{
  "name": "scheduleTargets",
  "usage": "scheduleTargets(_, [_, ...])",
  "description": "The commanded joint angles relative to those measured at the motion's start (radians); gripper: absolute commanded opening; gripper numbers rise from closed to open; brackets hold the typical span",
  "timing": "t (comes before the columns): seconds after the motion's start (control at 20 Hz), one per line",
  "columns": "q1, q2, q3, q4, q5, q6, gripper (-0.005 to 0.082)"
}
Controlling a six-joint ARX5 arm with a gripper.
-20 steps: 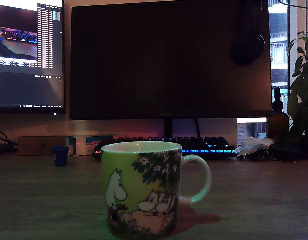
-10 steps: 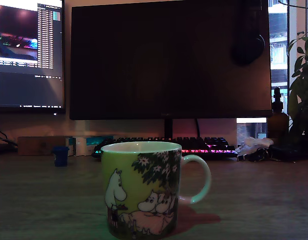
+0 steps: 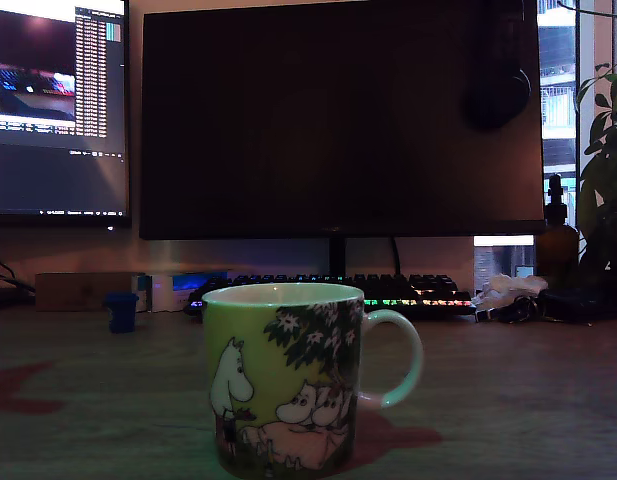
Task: Pick up the coffee capsules on the table and drop them inside the coffee cup
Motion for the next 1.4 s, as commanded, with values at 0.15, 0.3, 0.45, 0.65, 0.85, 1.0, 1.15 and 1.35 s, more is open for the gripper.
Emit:
scheduleTargets(0.15, [-0.007,0.219,-0.013,0.088,0.001,0.004,-0.0023])
scheduleTargets(0.3, [-0.007,0.307,-0.013,0.120,0.002,0.004,-0.0008])
scheduleTargets(0.45, [-0.007,0.365,-0.013,0.174,0.002,0.009,0.0277])
scheduleTargets(0.65, [-0.007,0.425,-0.013,0.274,0.006,0.134,0.0553])
scheduleTargets(0.85, [-0.006,0.474,-0.013,0.357,0.008,0.135,0.0549])
scheduleTargets(1.0, [-0.007,0.519,-0.013,0.393,0.007,0.138,0.0549])
scheduleTargets(1.15, [-0.007,0.599,-0.013,0.495,0.007,0.164,0.0549])
scheduleTargets(1.35, [-0.007,0.718,-0.013,0.629,-0.002,0.169,0.0549])
